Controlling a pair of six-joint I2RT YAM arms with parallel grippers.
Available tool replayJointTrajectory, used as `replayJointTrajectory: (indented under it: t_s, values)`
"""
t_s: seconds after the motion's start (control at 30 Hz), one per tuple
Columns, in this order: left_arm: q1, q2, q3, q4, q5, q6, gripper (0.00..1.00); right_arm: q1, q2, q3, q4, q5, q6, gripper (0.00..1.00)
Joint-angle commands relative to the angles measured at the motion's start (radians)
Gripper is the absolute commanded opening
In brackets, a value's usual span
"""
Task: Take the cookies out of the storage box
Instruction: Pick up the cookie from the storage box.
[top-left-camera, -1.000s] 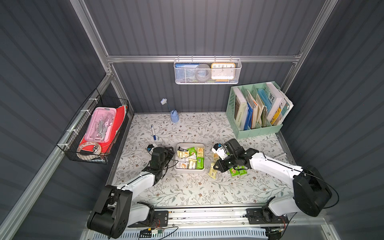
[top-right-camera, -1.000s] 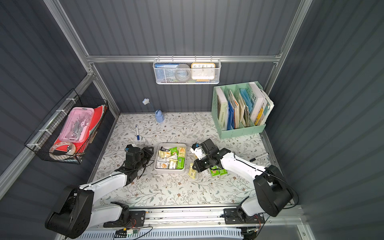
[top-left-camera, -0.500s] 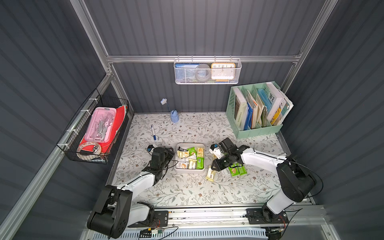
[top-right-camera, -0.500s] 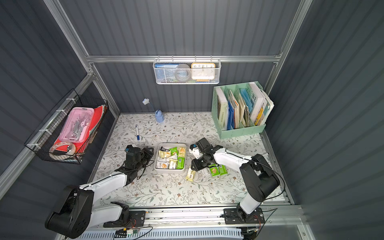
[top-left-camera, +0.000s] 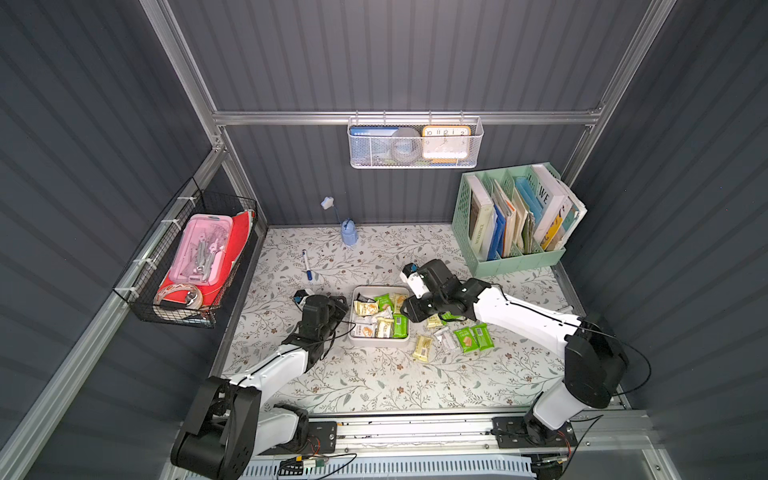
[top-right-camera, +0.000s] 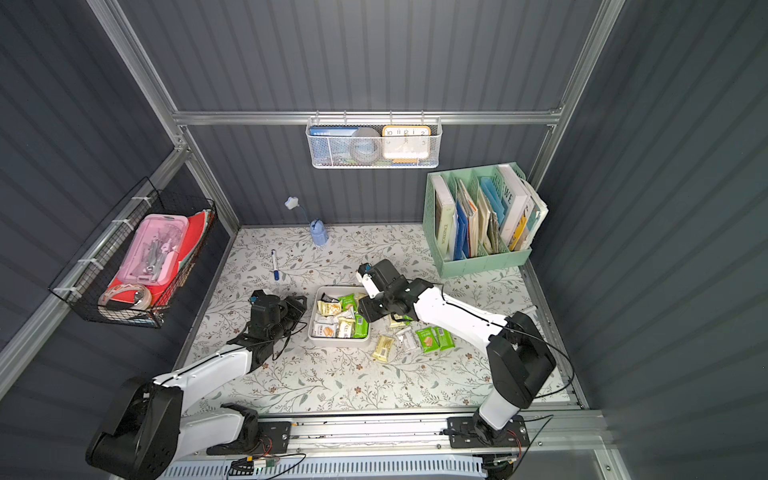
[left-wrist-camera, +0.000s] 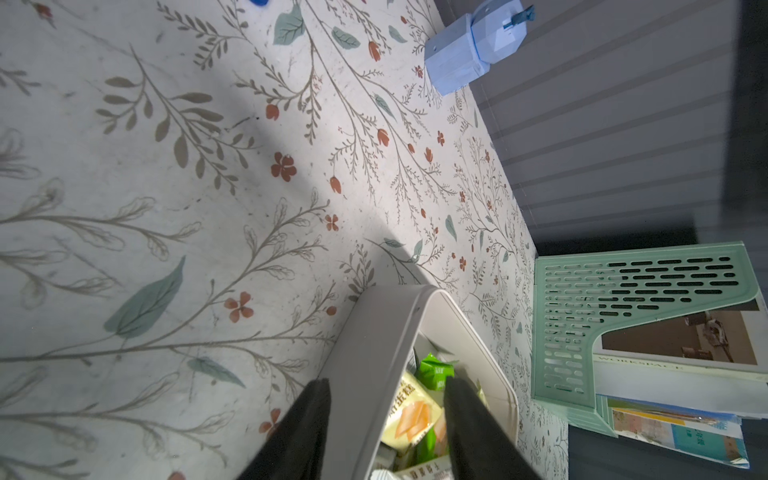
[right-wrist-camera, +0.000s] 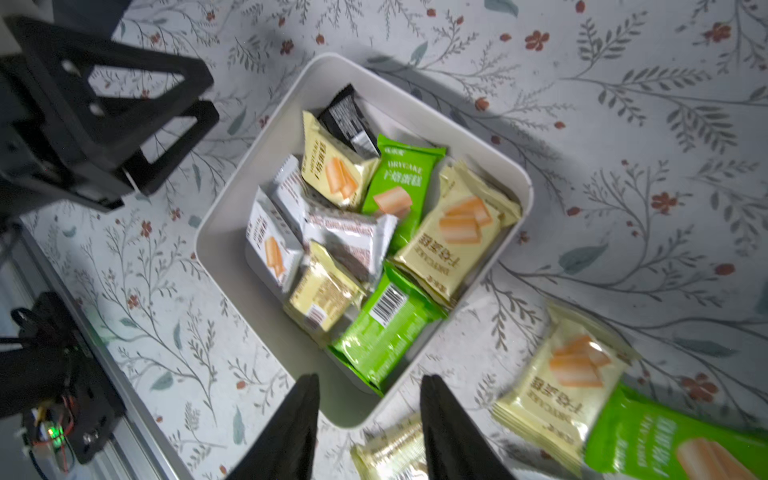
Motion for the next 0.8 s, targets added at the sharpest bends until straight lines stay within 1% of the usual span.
replayJointTrajectory:
  t_s: [0.0, 0.13, 0.2, 0.27, 0.43, 0.7, 0.77]
  values:
    - [0.004, -0.051, 0.015, -0.065, -0.023, 0.042, 0.50, 0.046, 0.049, 0.044, -0.008, 0.080, 0.263, 0.43]
    - [0.004, -0.076, -0.004, -0.071, -0.024, 0.033, 0.51, 0.118, 0.061, 0.013, 0.086, 0.192, 0.406, 0.46]
    - [0.004, -0.085, -0.015, -0.065, -0.025, 0.025, 0.51, 0.141, 0.084, 0.022, 0.092, 0.245, 0.467, 0.48]
    - [0.004, -0.092, -0.025, -0.060, -0.025, 0.015, 0.51, 0.148, 0.113, 0.038, 0.091, 0.237, 0.492, 0.49]
    - [0.004, -0.113, -0.041, -0.046, -0.022, -0.005, 0.51, 0.162, 0.186, 0.068, 0.076, 0.284, 0.586, 0.52]
    - [0.004, -0.123, -0.058, -0.032, -0.015, -0.015, 0.51, 0.175, 0.266, 0.130, 0.055, 0.298, 0.616, 0.54]
    - [0.004, -0.123, -0.061, -0.027, -0.013, -0.017, 0.51, 0.176, 0.280, 0.140, 0.034, 0.315, 0.645, 0.54]
